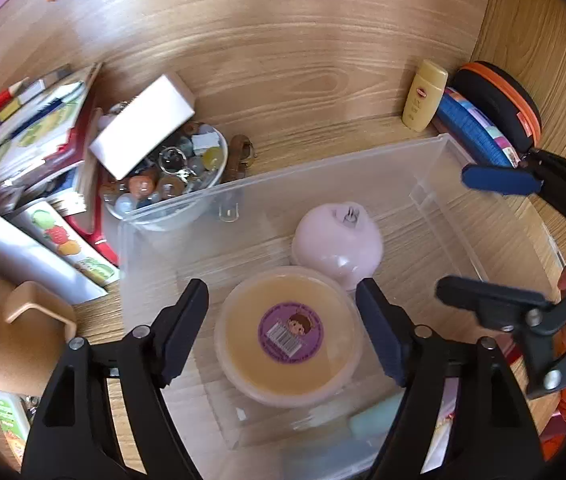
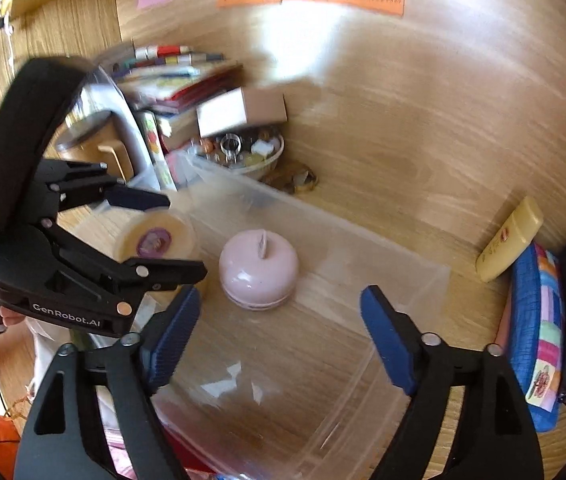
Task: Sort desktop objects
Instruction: 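Lower the cream tub into the clear bin and open the left gripper, then move the left gripper to the white round container while the right gripper approaches the pink rope bag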
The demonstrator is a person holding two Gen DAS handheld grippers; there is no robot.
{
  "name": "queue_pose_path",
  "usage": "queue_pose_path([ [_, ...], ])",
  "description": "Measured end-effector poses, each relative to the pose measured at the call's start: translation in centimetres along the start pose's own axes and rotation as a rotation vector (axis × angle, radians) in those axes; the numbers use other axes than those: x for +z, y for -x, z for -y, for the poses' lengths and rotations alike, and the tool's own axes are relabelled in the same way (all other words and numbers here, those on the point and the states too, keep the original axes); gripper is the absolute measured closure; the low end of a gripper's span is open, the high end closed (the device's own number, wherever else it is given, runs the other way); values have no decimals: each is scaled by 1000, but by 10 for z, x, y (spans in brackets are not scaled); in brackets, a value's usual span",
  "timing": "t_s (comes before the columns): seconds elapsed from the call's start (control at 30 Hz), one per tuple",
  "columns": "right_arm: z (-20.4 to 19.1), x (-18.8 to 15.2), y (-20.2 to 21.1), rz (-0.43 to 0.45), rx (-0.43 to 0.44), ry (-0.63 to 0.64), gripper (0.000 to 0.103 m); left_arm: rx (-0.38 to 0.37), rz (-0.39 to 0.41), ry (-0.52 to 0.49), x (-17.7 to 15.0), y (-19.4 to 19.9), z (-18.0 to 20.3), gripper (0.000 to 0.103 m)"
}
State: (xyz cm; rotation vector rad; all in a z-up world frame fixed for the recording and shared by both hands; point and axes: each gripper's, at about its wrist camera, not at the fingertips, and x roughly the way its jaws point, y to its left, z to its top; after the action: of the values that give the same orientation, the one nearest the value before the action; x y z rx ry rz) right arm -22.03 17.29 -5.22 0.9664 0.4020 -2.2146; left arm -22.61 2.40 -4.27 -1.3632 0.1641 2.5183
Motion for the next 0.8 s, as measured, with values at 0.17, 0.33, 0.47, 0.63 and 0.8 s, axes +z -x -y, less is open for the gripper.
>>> queue_pose_path([
  [0.17,-8,4,20,57,-39,29,19,20,52,18,-3,27,-5,20],
  [0.33,-14,7,36,98,-68,37,17,51,128,29,-7,59,-10,13],
  [0.47,-16,4,51,128,-68,19,7,76,184,41,-14,85,-16,9],
  [0.63,-19,-3,70,148,-73,-13,7,105,235,52,-30,109,-19,6],
  [0.8,-19,-12,84,163,-74,-52,6,137,246,59,-51,116,-20,5],
])
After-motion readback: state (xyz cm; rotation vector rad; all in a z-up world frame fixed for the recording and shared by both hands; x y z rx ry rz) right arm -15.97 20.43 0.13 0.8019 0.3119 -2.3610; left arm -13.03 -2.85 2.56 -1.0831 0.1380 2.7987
